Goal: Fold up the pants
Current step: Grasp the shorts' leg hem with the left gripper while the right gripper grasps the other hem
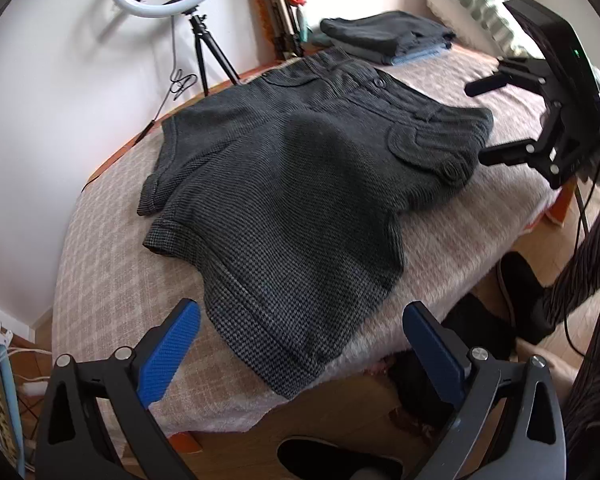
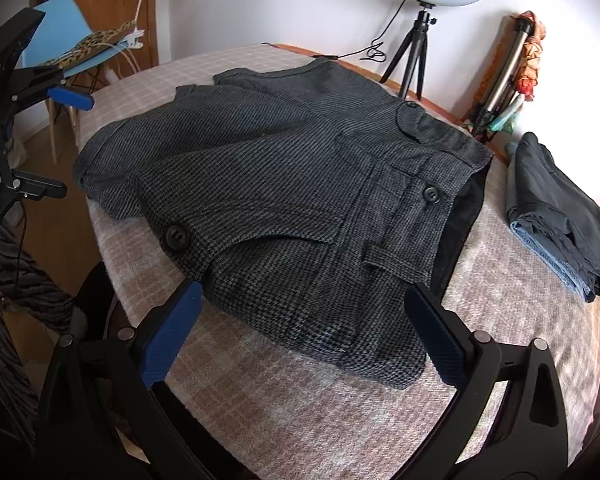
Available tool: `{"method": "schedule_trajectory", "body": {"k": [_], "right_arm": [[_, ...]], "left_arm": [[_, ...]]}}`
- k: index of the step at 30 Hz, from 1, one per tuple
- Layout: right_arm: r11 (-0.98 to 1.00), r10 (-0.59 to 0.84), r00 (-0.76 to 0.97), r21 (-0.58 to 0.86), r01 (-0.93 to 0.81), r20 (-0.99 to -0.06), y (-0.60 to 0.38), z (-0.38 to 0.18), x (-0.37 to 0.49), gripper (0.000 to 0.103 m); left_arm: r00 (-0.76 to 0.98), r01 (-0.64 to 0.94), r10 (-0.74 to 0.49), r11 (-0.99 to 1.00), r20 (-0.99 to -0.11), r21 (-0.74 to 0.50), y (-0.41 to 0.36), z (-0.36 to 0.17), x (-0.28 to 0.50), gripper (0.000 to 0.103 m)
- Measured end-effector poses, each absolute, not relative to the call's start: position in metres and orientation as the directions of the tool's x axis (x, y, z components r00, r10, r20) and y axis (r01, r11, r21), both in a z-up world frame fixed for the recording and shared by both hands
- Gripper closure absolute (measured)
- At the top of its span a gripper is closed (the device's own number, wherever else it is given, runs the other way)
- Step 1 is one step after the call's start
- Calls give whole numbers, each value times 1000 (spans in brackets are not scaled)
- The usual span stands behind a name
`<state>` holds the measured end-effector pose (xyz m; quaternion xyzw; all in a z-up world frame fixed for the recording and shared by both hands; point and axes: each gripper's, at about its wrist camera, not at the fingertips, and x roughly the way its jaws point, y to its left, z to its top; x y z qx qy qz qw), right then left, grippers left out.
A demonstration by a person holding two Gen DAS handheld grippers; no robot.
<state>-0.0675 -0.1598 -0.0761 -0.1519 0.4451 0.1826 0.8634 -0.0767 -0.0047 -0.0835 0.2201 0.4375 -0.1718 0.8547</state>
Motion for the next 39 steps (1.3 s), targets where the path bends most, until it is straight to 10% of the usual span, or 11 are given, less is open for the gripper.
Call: {"method": "schedule_trajectory", "body": {"k": [12, 23, 39], "right_arm": [[848, 63, 497, -216, -484, -865, -169, -105, -67, 20], [879, 85, 522, -183, -441, -848, -174, -86, -56, 74], [908, 83, 545, -163, -387, -834, -184, -74, -48, 81]], "left_arm": [[529, 535, 40, 760, -848, 369, -4, -122, -70, 5], [450, 563, -41, 788, -892, 247, 6, -118, -59, 36], [675, 547, 84, 609, -733, 574, -27, -116, -89, 37]]}}
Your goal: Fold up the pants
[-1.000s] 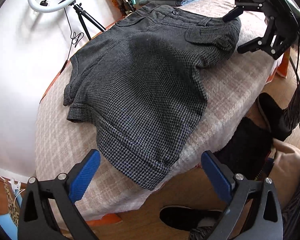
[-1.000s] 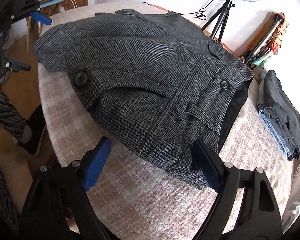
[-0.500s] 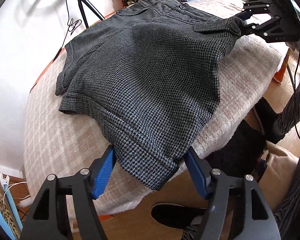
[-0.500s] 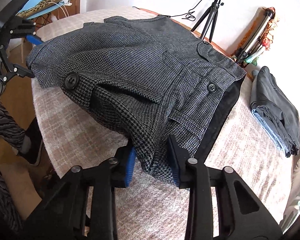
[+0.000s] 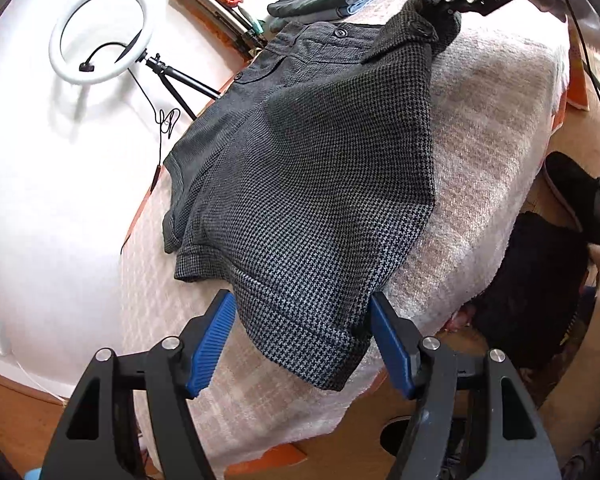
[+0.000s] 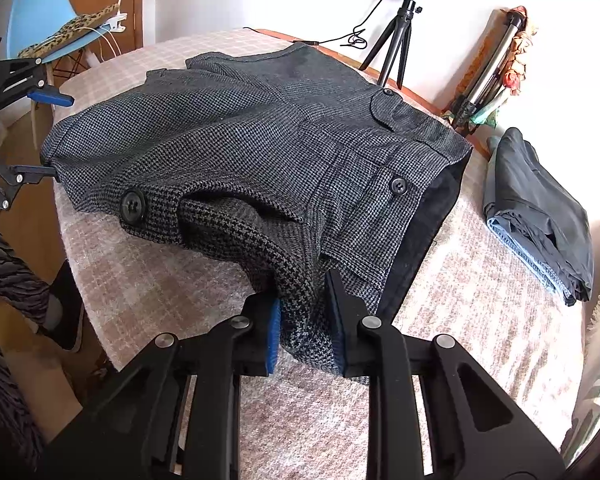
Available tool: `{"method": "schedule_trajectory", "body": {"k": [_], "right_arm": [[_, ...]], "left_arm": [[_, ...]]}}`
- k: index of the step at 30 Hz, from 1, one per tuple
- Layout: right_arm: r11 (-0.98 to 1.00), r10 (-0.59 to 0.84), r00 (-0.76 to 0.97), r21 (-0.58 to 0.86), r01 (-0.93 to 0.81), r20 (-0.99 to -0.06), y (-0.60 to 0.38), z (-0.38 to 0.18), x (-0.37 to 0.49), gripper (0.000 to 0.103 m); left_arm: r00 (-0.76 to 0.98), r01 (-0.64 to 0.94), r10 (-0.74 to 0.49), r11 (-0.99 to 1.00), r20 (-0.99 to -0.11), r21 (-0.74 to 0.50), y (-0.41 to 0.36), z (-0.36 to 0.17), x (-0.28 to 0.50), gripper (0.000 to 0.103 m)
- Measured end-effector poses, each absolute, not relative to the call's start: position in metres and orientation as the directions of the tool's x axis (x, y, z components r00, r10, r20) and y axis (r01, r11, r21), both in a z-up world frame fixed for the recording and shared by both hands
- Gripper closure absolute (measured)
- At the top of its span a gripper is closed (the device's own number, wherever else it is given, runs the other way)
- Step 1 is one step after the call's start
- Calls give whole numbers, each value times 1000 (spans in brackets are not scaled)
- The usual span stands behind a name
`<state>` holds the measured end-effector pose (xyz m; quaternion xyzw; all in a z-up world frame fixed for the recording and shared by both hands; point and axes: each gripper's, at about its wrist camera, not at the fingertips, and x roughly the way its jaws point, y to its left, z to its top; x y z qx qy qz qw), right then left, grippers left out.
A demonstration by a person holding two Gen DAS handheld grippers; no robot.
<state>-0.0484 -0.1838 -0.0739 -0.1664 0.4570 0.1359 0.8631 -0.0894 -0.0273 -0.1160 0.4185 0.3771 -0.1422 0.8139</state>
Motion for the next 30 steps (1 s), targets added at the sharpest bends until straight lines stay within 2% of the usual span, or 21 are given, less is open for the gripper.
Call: {"method": "schedule_trajectory", "body": {"k": [3, 5, 9, 12, 15, 17, 20, 30], "right_arm": [[912, 83, 541, -155, -380, -837, -186, -75, -48, 82], [915, 86, 537, -147, -375, -839, -187, -75, -47, 82], [919, 87, 545, -144, -367, -834, -188, -74, -45, 83], [922, 86, 545, -141, -360, -834, -187, -73, -43, 84], [924, 81, 555, -147, -354, -828, -186, -72, -43, 84], [927, 80, 562, -146, -345, -824, -186, -70, -43, 84], [933, 76, 578, -147, -329, -813, -187, -65, -42, 84], [946, 85, 633, -138, -294, -770, -188, -40, -40, 86]], "left_arm": [[702, 559, 66, 564, -709, 607, -30, -116, -91, 37], [685, 592, 42, 551, -727, 589, -31, -116, -91, 37], [563, 688, -37, 574, -826, 444, -29, -119, -89, 72], [512, 705, -103, 618, -853, 348, -24, -114, -85, 82], [495, 691, -138, 661, -858, 292, -19, -108, -80, 86], [504, 682, -135, 668, -853, 298, -19, -106, -78, 86], [517, 672, -142, 678, -844, 297, -16, -100, -74, 98], [598, 594, -185, 755, -780, 277, 0, -61, -48, 100]]}}
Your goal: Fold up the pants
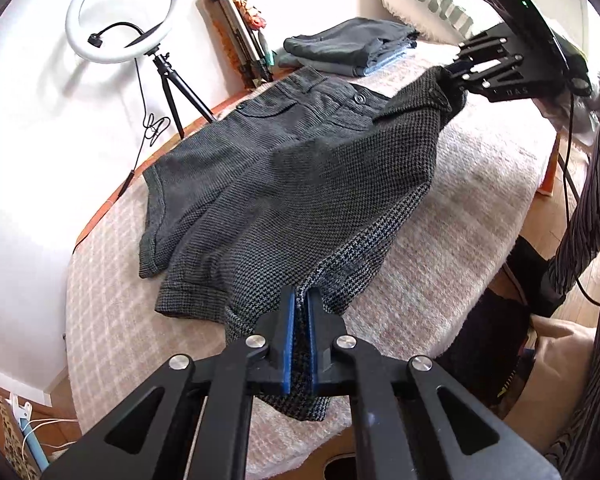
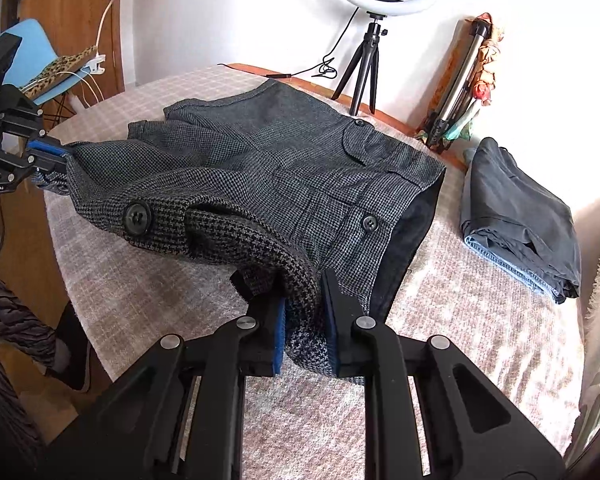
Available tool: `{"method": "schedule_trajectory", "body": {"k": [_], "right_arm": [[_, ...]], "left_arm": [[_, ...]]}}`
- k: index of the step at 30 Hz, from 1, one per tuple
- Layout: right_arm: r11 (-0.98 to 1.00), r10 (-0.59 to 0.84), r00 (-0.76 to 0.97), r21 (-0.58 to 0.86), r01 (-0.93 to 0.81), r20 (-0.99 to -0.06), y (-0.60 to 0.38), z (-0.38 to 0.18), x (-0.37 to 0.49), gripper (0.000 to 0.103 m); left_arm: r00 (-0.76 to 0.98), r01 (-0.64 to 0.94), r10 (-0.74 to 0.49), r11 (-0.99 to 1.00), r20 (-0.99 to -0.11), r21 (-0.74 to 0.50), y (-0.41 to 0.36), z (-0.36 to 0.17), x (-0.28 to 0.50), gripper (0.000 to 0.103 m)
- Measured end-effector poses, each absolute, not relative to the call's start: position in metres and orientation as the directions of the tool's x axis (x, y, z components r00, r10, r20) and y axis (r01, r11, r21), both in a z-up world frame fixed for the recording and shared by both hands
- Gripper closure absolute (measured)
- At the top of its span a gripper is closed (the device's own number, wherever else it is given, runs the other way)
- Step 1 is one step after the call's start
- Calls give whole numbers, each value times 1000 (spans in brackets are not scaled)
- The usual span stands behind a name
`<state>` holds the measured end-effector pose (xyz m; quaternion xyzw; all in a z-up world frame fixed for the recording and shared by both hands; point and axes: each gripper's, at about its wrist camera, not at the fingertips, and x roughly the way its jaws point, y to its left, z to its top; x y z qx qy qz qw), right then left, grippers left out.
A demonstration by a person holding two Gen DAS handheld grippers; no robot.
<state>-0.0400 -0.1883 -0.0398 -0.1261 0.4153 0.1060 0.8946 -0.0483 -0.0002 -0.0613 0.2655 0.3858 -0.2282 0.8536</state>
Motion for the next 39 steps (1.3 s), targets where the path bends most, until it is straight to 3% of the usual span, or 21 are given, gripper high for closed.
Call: {"method": "schedule_trajectory", "body": {"k": [7, 16, 31, 39], "right_arm": [[938, 69, 664, -179, -298, -744, -180, -16, -24, 87], [942, 70, 622, -154, -299, -780, -204, -4, 34, 88], [920, 4, 624, -242, -309, -782, -219, 25, 118, 88], [914, -35, 589, -264, -307, -807, -235, 9, 170, 88]], "left_arm": [[662, 531, -196, 804, -724, 268, 15, -25, -14, 100], [679, 491, -208, 841, -704, 226, 25, -7, 47, 101], [727, 434, -156, 858, -668, 273, 31, 16, 125, 101], [735, 417, -120, 856, -667, 305, 14, 16, 188, 101]]}}
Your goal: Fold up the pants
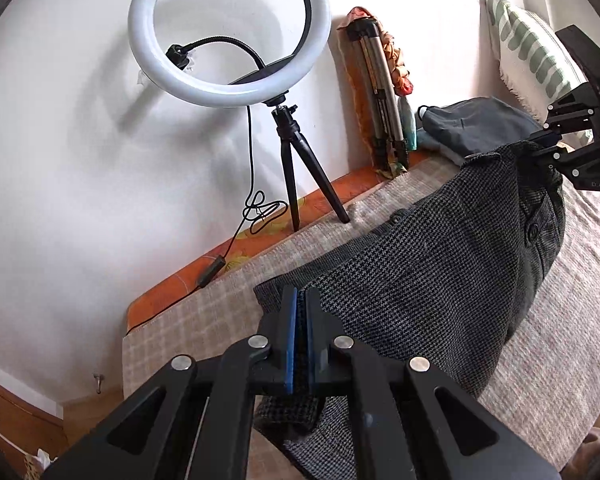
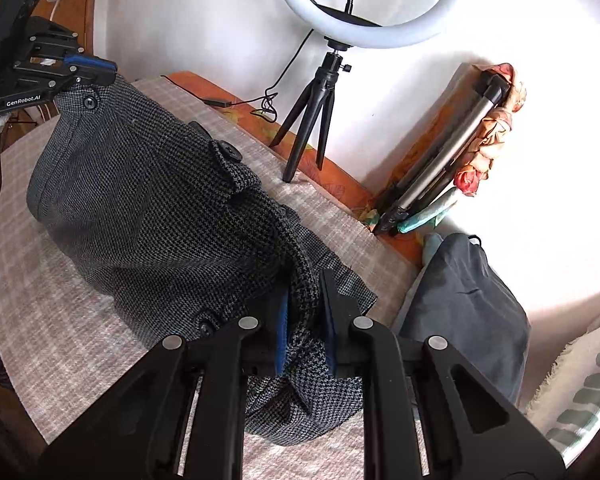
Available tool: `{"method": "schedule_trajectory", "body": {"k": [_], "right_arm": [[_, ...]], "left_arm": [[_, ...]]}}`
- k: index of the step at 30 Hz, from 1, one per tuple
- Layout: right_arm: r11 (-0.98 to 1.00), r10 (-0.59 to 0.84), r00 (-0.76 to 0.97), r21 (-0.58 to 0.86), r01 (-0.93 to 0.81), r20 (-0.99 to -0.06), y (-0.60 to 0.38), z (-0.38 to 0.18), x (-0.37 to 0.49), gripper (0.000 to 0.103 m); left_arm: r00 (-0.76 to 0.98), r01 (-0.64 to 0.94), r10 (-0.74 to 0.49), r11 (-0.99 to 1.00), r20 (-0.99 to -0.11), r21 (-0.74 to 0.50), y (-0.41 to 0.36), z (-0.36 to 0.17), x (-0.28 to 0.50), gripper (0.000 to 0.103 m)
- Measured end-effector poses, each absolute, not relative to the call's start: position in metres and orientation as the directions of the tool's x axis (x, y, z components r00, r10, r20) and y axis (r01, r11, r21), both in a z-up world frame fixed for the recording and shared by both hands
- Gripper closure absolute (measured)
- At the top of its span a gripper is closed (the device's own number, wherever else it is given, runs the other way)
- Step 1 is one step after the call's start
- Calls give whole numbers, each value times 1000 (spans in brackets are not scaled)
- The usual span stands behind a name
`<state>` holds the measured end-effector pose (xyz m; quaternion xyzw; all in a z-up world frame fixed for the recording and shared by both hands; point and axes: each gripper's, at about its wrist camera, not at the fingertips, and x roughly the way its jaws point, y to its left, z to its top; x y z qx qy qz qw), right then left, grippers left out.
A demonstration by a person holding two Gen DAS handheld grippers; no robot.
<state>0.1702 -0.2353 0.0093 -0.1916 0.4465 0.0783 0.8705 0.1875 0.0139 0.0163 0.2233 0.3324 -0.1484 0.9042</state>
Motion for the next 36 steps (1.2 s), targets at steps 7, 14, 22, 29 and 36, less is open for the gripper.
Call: {"method": "schedule_trajectory", "body": {"k": [7, 14, 22, 29, 36], "right_arm": [[915, -41, 529, -244, -320, -847, -258, -25, 223, 88], [911, -45, 459, -225, -346, -887, -266, -76, 268, 88], [929, -4, 407, -154, -335, -913, -280, -110, 276, 87], [979, 78, 455, -19, -205, -887, -316, -96, 237, 33], [991, 115, 417, 74, -112, -902, -342, -107, 211, 33]], "left_arm": [[725, 412, -75, 844, -685, 343, -1, -4, 253, 101], [698, 384, -9, 849, -716, 363, 1, -46, 311, 102], [638, 390, -88, 894, -765, 221, 23, -65, 325, 102], [530, 357, -348, 919, -773, -168, 55, -81, 308, 102], [549, 247, -182, 968, -816, -50, 46, -108, 316, 102]]}}
